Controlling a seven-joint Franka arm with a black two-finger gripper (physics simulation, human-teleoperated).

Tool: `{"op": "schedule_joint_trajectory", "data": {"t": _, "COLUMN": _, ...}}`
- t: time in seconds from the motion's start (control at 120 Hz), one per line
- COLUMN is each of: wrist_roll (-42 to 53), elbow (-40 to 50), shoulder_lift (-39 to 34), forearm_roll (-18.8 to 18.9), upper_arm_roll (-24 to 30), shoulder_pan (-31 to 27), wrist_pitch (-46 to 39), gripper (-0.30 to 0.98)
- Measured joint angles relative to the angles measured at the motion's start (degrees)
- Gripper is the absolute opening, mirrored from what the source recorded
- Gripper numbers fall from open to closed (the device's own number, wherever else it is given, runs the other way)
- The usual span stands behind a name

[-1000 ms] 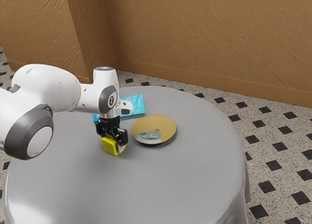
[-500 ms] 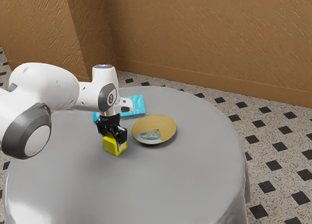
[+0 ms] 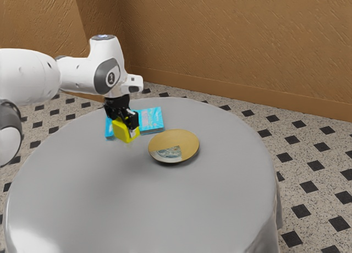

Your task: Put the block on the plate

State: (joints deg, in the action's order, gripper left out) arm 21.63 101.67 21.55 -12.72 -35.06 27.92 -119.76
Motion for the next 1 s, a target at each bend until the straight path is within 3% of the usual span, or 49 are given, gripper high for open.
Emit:
{"op": "schedule_joint_trajectory", "data": {"t": 0.167, "wrist_roll": -0.6, "elbow": -11.17, "shoulder_lift": 7.62, "forearm_roll": 0.29, "upper_arm_roll": 0.17, "shoulder_pan": -0.65, "wrist_pitch": 3.36, "gripper": 0.34}}
{"op": "schedule_joint_trajectory", "data": {"t": 0.475, "wrist_roll": -1.33, "elbow": -25.76, "shoulder_lift": 18.27, "forearm_roll": -2.79, "upper_arm_roll": 2.06, "shoulder_pan": -3.19, "wrist_pitch": 9.31, "gripper": 0.34}}
{"op": "schedule_joint_trajectory", "data": {"t": 0.767, "wrist_roll": -2.47, "elbow": -29.43, "shoulder_lift": 20.48, "forearm_roll": -2.93, "upper_arm_roll": 6.81, "shoulder_pan": -3.56, "wrist_pitch": 11.69, "gripper": 0.34}}
{"op": "schedule_joint_trajectory", "data": {"t": 1.0, "wrist_roll": -3.41, "elbow": -32.28, "shoulder_lift": 23.98, "forearm_roll": -3.01, "upper_arm_roll": 7.5, "shoulder_pan": -3.73, "wrist_pitch": 12.0, "gripper": 0.34}}
